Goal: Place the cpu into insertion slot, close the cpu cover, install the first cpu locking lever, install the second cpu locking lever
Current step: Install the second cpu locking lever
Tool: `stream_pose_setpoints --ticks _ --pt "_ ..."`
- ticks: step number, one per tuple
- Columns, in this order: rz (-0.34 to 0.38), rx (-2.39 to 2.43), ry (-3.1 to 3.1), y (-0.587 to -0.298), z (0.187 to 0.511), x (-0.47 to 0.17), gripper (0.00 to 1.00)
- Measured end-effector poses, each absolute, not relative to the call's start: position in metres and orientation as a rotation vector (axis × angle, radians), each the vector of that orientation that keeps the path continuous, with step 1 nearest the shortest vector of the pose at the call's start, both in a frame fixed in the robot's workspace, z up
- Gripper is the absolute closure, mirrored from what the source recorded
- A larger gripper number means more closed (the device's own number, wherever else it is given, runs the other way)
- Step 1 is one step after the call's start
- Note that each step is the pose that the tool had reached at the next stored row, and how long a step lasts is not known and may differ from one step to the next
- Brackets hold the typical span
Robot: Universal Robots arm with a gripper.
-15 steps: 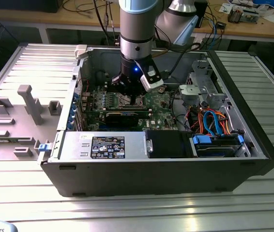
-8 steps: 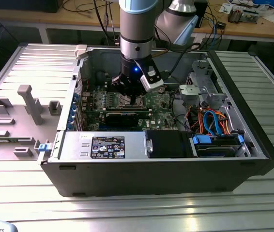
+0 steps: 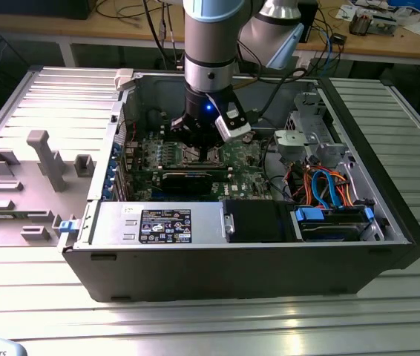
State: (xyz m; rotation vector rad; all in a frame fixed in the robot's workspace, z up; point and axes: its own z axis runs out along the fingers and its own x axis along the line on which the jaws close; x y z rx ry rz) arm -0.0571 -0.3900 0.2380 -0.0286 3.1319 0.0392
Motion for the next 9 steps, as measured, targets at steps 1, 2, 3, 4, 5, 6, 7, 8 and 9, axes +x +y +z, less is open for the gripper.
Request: stream_pose_setpoints --ticks 1,2,3,4,5,6,7,8,9 --pt "0.042 -0.029 3.132 -0.3901 0.2380 -0.0571 0.89" --pt "0.046 -0.029 3.132 -0.3901 0.2380 -0.0571 0.89" --pt "0.047 -0.029 3.132 -0.3901 0.2380 -0.0570 0.89" --pt "0.048 -0.029 3.132 -0.3901 0.2380 -0.0571 0.89" --pt "0.048 -0.029 3.132 -0.3903 0.2379 -0.0571 0.89" --pt "0.048 -0.028 3.132 -0.3903 0.2379 -0.0571 0.89" --pt "0.048 -0.029 3.132 -0.3903 0.2380 -0.0571 0.89" --pt "0.048 -0.029 3.132 -0.3905 0.2380 -0.0571 0.89" --pt "0.049 -0.029 3.132 -0.3907 0.2380 -0.0571 0.89"
